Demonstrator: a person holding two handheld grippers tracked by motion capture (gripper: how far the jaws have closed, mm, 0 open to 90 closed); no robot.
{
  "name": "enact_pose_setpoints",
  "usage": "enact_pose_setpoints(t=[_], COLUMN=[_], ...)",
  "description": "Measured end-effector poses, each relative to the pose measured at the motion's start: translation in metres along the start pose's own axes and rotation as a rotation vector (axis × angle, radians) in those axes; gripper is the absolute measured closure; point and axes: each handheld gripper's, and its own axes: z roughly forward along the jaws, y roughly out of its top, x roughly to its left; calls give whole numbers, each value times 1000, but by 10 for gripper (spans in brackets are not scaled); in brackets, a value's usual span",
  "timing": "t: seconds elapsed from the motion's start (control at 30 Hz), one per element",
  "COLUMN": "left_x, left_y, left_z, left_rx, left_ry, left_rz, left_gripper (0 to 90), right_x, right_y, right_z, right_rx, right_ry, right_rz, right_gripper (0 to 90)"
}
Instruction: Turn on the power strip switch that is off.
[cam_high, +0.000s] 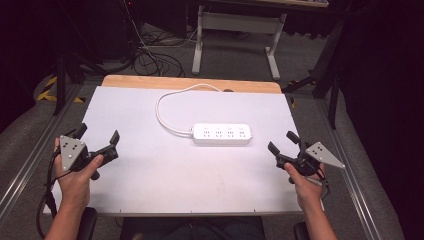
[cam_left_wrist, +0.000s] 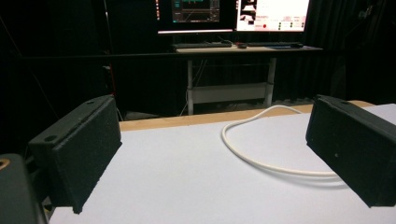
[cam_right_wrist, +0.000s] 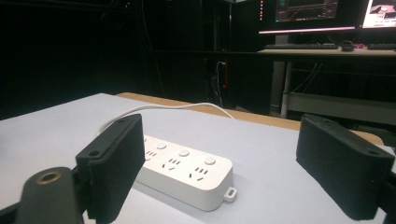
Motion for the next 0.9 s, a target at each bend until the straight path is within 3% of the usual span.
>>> enact_pose_setpoints(t=[0.27,0.37,0.4,0.43,0.6,0.67,0.77,0.9], left_x=[1,1,1,1,1,1,1,1], left_y=[0,0,0,0,0,0,0,0], left_z=[0,0,0,0,0,0,0,0], left_rx=[-1,-1,-1,0,-1,-1,-2,-1], left_ry=[3,2,2,2,2,2,1,1], left_rz=[-5,-3,-3,-3,-6,-5,-3,-3], left_gripper=[37,37,37,36,37,37,37,37], right_x=[0,0,0,-1,1,2,2,2], right_y=[0,1,1,1,5,6,8,11], right_z=[1,1,1,1,-2,-4,-5,-7], right_rx=[-7,-2,-2,-5,-10,-16,-18,34], right_ry=[-17,-39,-39,-25,9,36,55,84], right_rz=[12,27,27,21,19,39,46,87], right_gripper=[194,330,330,437,744,846,900,900])
